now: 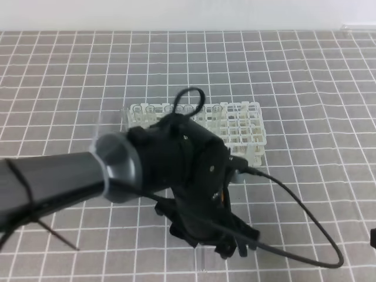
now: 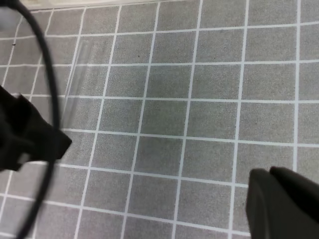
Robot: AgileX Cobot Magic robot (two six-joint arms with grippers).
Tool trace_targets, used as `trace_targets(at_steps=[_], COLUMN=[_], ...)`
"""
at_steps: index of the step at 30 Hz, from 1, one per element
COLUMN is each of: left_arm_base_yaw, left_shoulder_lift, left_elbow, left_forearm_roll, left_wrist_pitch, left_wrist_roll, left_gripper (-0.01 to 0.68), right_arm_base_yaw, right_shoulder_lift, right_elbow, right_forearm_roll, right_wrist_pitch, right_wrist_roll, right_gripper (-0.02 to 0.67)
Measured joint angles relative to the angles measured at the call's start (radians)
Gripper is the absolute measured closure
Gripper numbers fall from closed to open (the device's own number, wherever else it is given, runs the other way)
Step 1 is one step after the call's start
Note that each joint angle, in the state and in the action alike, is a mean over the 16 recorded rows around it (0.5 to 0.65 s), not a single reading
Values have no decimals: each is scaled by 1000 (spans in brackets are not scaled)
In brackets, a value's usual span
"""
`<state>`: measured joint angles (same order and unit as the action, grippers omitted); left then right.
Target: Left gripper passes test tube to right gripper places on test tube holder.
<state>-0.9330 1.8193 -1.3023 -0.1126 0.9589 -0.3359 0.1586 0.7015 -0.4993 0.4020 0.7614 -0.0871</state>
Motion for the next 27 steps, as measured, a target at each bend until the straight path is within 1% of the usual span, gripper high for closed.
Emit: trace_targets(at_steps=[6, 17, 27], left_arm_base_yaw=[-1, -20, -37], left_shoulder_lift=[47, 110, 125], left_elbow=[0, -2, -2], left_forearm_roll=[24, 79, 121], left_wrist_pitch=[2, 5, 21], left_wrist_roll=[-43, -46, -37], left_gripper=[633, 637, 652], right_arm_base_yaw=[0, 0, 0], right_shoulder_lift=[0, 0, 0], right_elbow=[0, 0, 0], right_forearm_roll=[1, 8, 12], right_wrist_pitch=[-2, -6, -6], right_wrist_roll=[0, 0, 0], right_gripper=[651, 651, 651])
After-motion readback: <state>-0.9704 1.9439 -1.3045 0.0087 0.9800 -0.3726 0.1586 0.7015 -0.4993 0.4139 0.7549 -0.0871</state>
